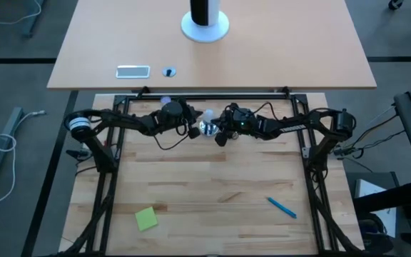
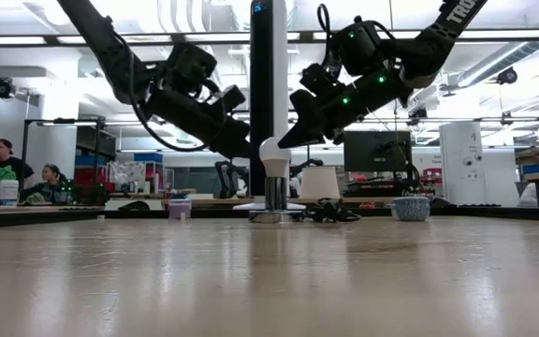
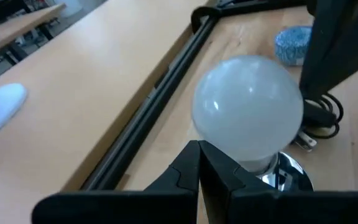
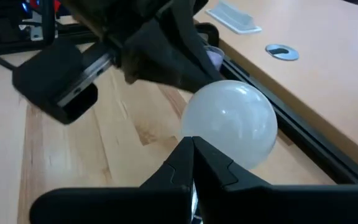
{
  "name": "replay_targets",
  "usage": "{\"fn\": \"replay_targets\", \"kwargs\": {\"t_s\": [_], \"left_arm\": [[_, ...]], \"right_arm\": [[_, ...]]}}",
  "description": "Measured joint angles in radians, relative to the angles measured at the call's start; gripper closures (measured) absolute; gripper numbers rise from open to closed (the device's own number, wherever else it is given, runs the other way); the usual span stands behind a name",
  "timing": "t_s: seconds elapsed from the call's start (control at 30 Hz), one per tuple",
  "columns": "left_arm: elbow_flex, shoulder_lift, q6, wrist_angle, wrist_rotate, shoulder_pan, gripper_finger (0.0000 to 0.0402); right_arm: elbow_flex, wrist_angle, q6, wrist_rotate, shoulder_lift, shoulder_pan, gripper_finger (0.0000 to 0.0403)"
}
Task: Screw lightbulb
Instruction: Remove the bulb from the lamp
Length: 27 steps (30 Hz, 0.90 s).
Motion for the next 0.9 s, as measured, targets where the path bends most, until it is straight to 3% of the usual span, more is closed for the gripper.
{"fn": "replay_targets", "kwargs": {"t_s": [0.43,0.63,0.77,0.9], "left_arm": [[0.010,-0.050,-0.023,-0.129,0.079,-0.011,0.0401],[0.010,-0.068,0.021,-0.094,-0.055,-0.003,0.0401],[0.010,-0.030,0.056,0.016,-0.058,0.024,0.0401],[0.032,0.003,0.060,0.023,-0.053,0.053,0.0401]], "right_arm": [[0.000,-0.061,0.003,0.071,-0.001,-0.003,0.0403],[-0.001,-0.068,-0.004,0.072,-0.018,-0.002,0.0403],[-0.001,-0.065,-0.006,0.074,-0.031,-0.004,0.0403],[-0.001,-0.066,-0.008,0.079,-0.031,-0.008,0.0403]]}}
